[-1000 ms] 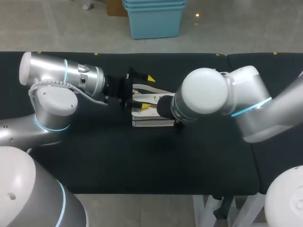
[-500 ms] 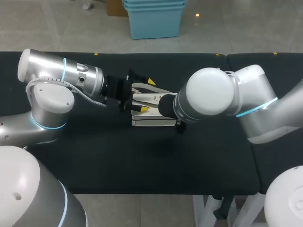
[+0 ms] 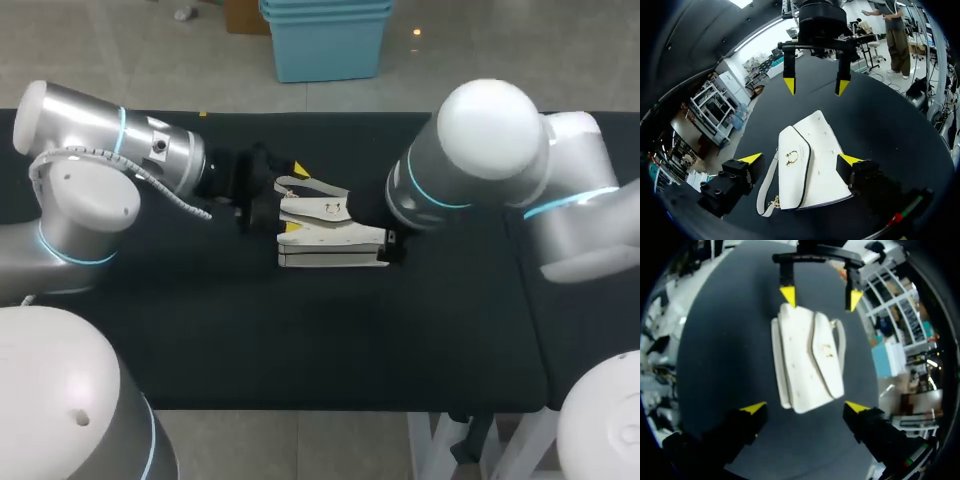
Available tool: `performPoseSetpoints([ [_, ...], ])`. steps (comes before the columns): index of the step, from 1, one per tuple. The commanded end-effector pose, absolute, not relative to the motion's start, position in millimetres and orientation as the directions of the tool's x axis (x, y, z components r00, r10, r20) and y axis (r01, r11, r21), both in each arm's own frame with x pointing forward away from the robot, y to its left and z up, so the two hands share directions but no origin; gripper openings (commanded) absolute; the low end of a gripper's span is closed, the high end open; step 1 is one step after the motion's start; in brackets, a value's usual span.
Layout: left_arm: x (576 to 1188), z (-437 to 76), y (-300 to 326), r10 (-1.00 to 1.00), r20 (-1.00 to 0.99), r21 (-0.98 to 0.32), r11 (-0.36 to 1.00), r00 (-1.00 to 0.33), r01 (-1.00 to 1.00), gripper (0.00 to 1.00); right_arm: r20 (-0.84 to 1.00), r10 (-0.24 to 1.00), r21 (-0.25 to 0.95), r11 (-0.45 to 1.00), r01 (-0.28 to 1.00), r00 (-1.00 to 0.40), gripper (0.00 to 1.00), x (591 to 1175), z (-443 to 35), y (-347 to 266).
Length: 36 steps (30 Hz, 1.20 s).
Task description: Pick up the bag, open it, inspect its contents, close it, and place it on the opposite side
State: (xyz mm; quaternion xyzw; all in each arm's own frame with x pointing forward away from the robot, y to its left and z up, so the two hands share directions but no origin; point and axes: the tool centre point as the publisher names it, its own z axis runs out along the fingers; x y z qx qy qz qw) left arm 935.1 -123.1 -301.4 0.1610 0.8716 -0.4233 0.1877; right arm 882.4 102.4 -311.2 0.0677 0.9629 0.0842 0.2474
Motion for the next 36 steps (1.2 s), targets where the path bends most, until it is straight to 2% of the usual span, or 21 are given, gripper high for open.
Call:
performPoseSetpoints([
  [1, 934, -297, -121, 0.127, -0.335, -0.668, 0.667, -0.934, 0.33, 1.0, -0.357, 0.149, 0.178, 0.98, 0.089, -0.922, 1.0, 885, -295, 93],
  [9, 924, -296, -121, 0.121, -0.223, -0.606, 0.76, -0.967, 0.235, 1.0, -0.221, 0.114, 0.121, 0.989, 0.089, -0.969, 1.0, 887, -280, 89],
  [12, 921, -293, -121, 0.136, -0.223, -0.511, 0.827, -0.965, 0.235, 1.0, -0.09, 0.073, 0.196, 0.979, 0.054, -0.993, 1.0, 887, -275, 88],
  [13, 921, -293, -121, 0.136, -0.223, -0.511, 0.827, -0.965, 0.235, 1.0, -0.069, 0.045, 0.192, 0.981, 0.031, -0.997, 1.0, 886, -273, 87],
  [31, 921, -293, -121, 0.136, -0.223, -0.511, 0.827, -0.965, 0.235, 1.0, -0.069, 0.045, 0.192, 0.981, 0.031, -0.997, 1.0, 886, -273, 87],
  [33, 923, -291, -126, 0.105, -0.172, -0.545, 0.818, -0.979, 0.184, 1.0, -0.069, 0.045, 0.192, 0.981, 0.031, -0.997, 1.0, 886, -273, 87],
  [36, 928, -285, -130, -0.013, -0.064, -0.593, 0.805, -0.998, 0.027, 1.0, 0.005, 0.165, 0.166, 0.973, 0.163, -0.986, 1.0, 900, -275, 90],
])
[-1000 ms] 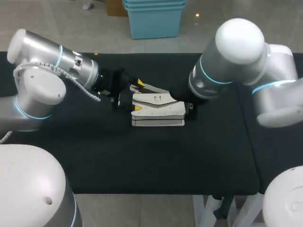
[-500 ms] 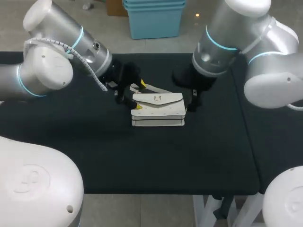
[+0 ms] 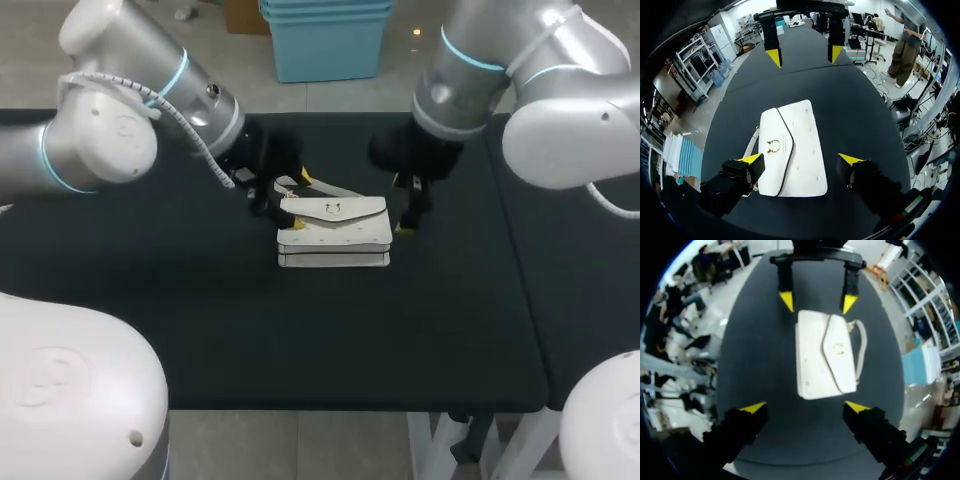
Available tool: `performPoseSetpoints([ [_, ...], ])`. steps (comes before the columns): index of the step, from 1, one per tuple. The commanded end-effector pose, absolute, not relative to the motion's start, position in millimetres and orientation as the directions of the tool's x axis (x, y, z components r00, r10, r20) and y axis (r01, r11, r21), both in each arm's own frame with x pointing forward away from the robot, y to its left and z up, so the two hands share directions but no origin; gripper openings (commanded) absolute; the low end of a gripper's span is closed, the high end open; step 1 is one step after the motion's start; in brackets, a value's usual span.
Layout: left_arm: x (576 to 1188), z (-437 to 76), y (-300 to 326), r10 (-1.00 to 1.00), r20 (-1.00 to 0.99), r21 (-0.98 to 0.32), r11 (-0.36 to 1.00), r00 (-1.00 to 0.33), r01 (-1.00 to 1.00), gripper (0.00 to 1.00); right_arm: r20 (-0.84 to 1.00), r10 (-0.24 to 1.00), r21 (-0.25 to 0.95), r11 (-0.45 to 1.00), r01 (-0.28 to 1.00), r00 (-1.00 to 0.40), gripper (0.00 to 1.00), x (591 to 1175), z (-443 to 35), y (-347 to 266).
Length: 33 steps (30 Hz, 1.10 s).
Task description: Pick up the bag, open it, inspect its contents, close it, and place it on the opposite side
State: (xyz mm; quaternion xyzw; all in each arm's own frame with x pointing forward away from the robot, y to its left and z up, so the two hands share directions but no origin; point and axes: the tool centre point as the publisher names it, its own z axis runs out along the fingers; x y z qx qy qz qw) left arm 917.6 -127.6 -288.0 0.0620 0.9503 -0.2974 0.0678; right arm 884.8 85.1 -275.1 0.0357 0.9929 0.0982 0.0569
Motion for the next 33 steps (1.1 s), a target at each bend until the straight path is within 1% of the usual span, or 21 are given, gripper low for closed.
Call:
performPoseSetpoints([
  [1, 932, -282, -129, -0.062, -0.006, -0.606, 0.794, -0.998, -0.046, 1.0, 0.033, 0.209, 0.16, 0.964, 0.212, -0.977, 1.0, 904, -276, 91],
  [2, 935, -280, -129, -0.128, 0.054, -0.612, 0.78, -0.99, -0.134, 1.0, 0.074, 0.246, 0.164, 0.953, 0.256, -0.966, 1.0, 908, -275, 91],
  [3, 937, -277, -128, -0.196, 0.13, -0.603, 0.762, -0.972, -0.235, 1.0, 0.141, 0.309, 0.162, 0.93, 0.33, -0.941, 1.0, 913, -273, 91],
  [5, 939, -273, -129, -0.338, 0.248, -0.555, 0.719, -0.908, -0.42, 1.0, 0.237, 0.391, 0.172, 0.884, 0.434, -0.89, 1.0, 921, -269, 90],
  [6, 941, -272, -129, -0.379, 0.34, -0.516, 0.69, -0.861, -0.508, 1.0, 0.302, 0.456, 0.158, 0.842, 0.516, -0.837, 1.0, 926, -268, 89],
  [7, 940, -272, -128, -0.416, 0.383, -0.503, 0.655, -0.825, -0.564, 1.0, 0.331, 0.509, 0.143, 0.805, 0.575, -0.795, 1.0, 930, -267, 87],
  [9, 938, -271, -126, -0.524, 0.47, -0.412, 0.581, -0.71, -0.702, 1.0, 0.43, 0.596, 0.133, 0.701, 0.7, -0.678, 1.0, 934, -265, 85],
  [10, 938, -271, -124, -0.568, 0.525, -0.368, 0.519, -0.633, -0.771, 1.0, 0.468, 0.625, 0.127, 0.653, 0.747, -0.625, 1.0, 936, -264, 82],
  [11, 939, -272, -123, -0.577, 0.575, -0.328, 0.487, -0.58, -0.809, 1.0, 0.493, 0.661, 0.13, 0.588, 0.798, -0.566, 1.0, 937, -264, 80],
  [13, 936, -275, -119, -0.621, 0.632, -0.282, 0.373, -0.463, -0.884, 1.0, 0.567, 0.677, 0.129, 0.49, 0.862, -0.47, 1.0, 936, -263, 77],
  [14, 935, -277, -117, -0.627, 0.646, -0.275, 0.341, -0.436, -0.899, 1.0, 0.577, 0.7, 0.128, 0.432, 0.893, -0.421, 1.0, 936, -263, 75],
  [17, 931, -283, -111, -0.675, 0.675, -0.218, 0.204, -0.298, -0.954, 1.0, 0.619, 0.715, 0.138, 0.309, 0.941, -0.325, 1.0, 930, -266, 71],
  [20, 925, -285, -103, -0.687, 0.701, -0.203, 0.064, -0.191, -0.977, 1.0, 0.644, 0.73, 0.14, 0.182, 0.973, -0.229, 1.0, 923, -270, 69],
  [22, 919, -285, -98, -0.688, 0.713, -0.201, -0.01, -0.139, -0.98, 1.0, 0.662, 0.727, 0.141, 0.121, 0.983, -0.185, 1.0, 919, -272, 68],
  [23, 916, -284, -96, -0.68, 0.723, -0.198, -0.036, -0.121, -0.98, 1.0, 0.67, 0.728, 0.138, 0.067, 0.988, -0.143, 1.0, 918, -274, 67],
  [25, 911, -283, -96, -0.676, 0.727, -0.193, -0.035, -0.12, -0.98, 1.0, 0.678, 0.731, 0.137, -0.03, 0.99, -0.072, 1.0, 914, -276, 64],
  [26, 908, -281, -99, -0.723, 0.672, -0.224, 0.008, -0.16, -0.975, 1.0, 0.67, 0.741, 0.14, -0.057, 0.988, -0.052, 1.0, 911, -277, 64],
  [27, 908, -281, -99, -0.723, 0.672, -0.224, 0.008, -0.16, -0.975, 1.0, 0.639, 0.767, 0.165, -0.055, 0.985, -0.064, 1.0, 908, -277, 66],
  [33, 908, -281, -99, -0.723, 0.672, -0.224, 0.008, -0.16, -0.975, 1.0, 0.639, 0.767, 0.165, -0.055, 0.985, -0.064, 1.0, 908, -277, 66],
])
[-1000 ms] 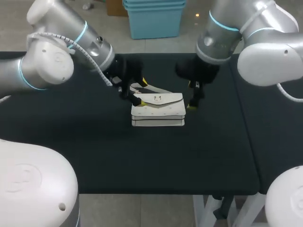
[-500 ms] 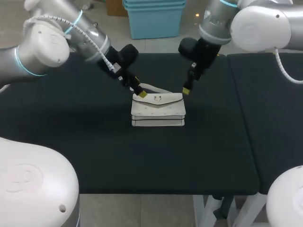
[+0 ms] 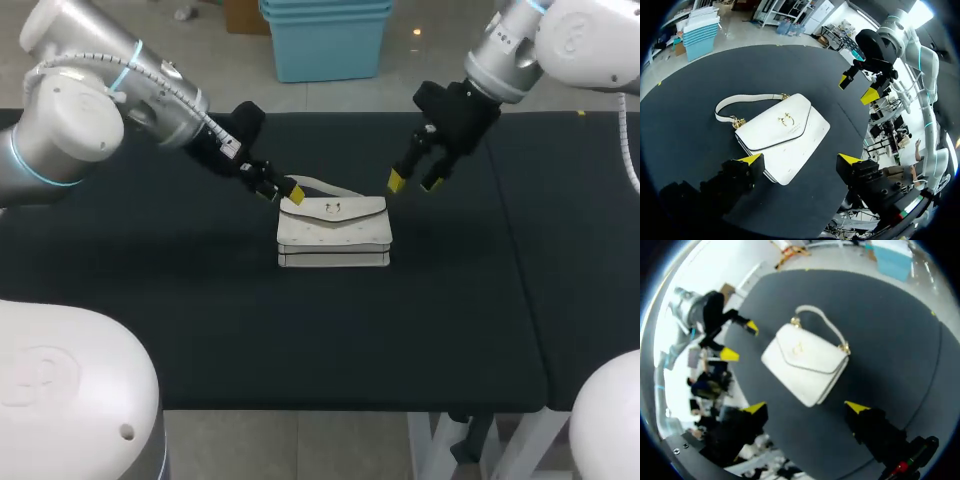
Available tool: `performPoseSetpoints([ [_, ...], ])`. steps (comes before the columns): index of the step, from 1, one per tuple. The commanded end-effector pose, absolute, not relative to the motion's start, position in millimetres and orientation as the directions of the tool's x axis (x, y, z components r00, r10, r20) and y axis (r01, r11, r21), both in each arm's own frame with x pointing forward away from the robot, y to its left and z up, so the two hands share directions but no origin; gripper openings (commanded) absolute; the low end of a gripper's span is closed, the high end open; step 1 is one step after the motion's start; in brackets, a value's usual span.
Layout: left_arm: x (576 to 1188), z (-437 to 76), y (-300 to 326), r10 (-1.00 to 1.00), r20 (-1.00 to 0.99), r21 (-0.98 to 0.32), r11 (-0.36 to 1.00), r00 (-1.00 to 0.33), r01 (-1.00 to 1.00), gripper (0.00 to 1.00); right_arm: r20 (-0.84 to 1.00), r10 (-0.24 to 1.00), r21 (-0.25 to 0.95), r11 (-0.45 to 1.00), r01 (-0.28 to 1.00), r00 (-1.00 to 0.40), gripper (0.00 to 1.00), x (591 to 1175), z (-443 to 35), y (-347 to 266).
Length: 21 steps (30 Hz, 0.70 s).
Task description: Pick up the bag, open it, inspect its contents, close it, and place it on the opposite side
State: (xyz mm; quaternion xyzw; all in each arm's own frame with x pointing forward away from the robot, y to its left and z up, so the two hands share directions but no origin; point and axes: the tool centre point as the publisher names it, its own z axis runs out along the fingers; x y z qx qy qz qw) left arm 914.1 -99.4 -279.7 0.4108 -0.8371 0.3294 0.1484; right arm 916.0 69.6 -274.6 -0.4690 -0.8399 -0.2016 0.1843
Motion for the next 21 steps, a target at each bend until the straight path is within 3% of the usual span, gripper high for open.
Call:
performPoseSetpoints([
  [1, 908, -281, -99, -0.723, 0.672, -0.224, 0.008, -0.16, -0.975, 1.0, 0.639, 0.767, 0.165, -0.055, 0.985, -0.064, 1.0, 908, -277, 66],
  [7, 908, -281, -99, -0.723, 0.672, -0.224, 0.008, -0.16, -0.975, 1.0, 0.639, 0.767, 0.165, -0.055, 0.985, -0.064, 1.0, 908, -277, 66],
  [11, 916, -283, -91, -0.611, 0.784, -0.034, -0.221, 0.111, -0.975, 1.0, 0.686, 0.725, 0.07, -0.155, 0.985, 0.065, 1.0, 908, -289, 74],
  [17, 923, -294, -79, -0.534, 0.796, 0.131, -0.307, 0.285, -0.943, 1.0, 0.668, 0.721, -0.035, -0.217, 0.976, 0.184, 1.0, 910, -301, 83],
  [21, 924, -306, -78, -0.509, 0.804, 0.168, -0.303, 0.308, -0.938, 1.0, 0.686, 0.695, -0.061, -0.236, 0.97, 0.212, 1.0, 912, -305, 85],
])
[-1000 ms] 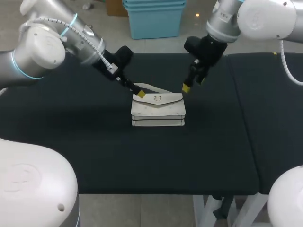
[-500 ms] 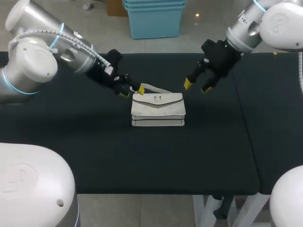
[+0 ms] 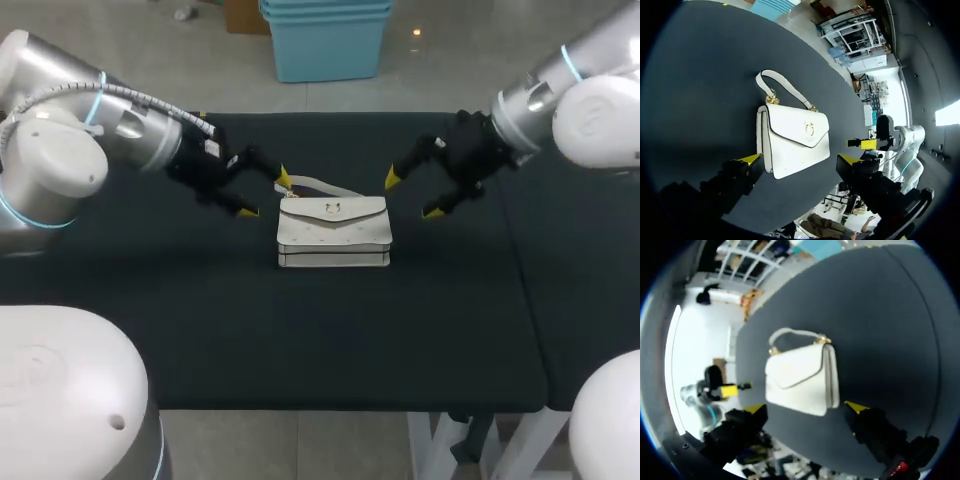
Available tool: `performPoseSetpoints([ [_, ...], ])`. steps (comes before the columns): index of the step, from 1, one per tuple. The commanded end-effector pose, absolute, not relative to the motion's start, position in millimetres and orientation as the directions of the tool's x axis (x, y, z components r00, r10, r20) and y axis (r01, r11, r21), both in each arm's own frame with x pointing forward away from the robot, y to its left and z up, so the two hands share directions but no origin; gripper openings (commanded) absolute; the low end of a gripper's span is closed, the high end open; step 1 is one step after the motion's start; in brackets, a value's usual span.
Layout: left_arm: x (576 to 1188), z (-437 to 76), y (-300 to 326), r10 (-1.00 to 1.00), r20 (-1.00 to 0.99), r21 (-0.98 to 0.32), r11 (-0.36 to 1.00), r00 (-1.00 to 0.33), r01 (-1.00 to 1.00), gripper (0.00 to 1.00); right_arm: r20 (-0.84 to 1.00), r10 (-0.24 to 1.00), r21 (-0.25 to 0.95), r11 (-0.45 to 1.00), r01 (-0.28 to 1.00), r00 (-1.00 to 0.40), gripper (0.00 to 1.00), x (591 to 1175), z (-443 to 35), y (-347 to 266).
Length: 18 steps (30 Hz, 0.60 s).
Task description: Pick up the bag, open it, inspect its contents, close it, and place it on the opposite side
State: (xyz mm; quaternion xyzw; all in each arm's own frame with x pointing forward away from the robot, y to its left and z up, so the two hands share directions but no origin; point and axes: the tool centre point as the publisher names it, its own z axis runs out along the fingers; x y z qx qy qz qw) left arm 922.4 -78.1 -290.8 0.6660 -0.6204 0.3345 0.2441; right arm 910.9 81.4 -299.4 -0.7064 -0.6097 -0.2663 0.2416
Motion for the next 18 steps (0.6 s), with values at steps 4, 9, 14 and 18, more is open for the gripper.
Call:
performPoseSetpoints([
  [4, 926, -317, -79, -0.481, 0.817, 0.187, -0.301, 0.318, -0.935, 1.0, 0.694, 0.678, -0.084, -0.261, 0.962, 0.244, 1.0, 916, -315, 89],
  [9, 928, -324, -82, -0.459, 0.836, 0.183, -0.284, 0.301, -0.941, 1.0, 0.709, 0.66, -0.098, -0.258, 0.961, 0.249, 1.0, 923, -322, 98],
  [14, 930, -330, -88, -0.452, 0.849, 0.171, -0.253, 0.273, -0.952, 1.0, 0.729, 0.639, -0.11, -0.246, 0.963, 0.246, 1.0, 932, -336, 103],
  [18, 933, -335, -92, -0.455, 0.854, 0.165, -0.225, 0.253, -0.96, 1.0, 0.762, 0.611, -0.099, -0.215, 0.972, 0.213, 1.0, 937, -342, 110],
])
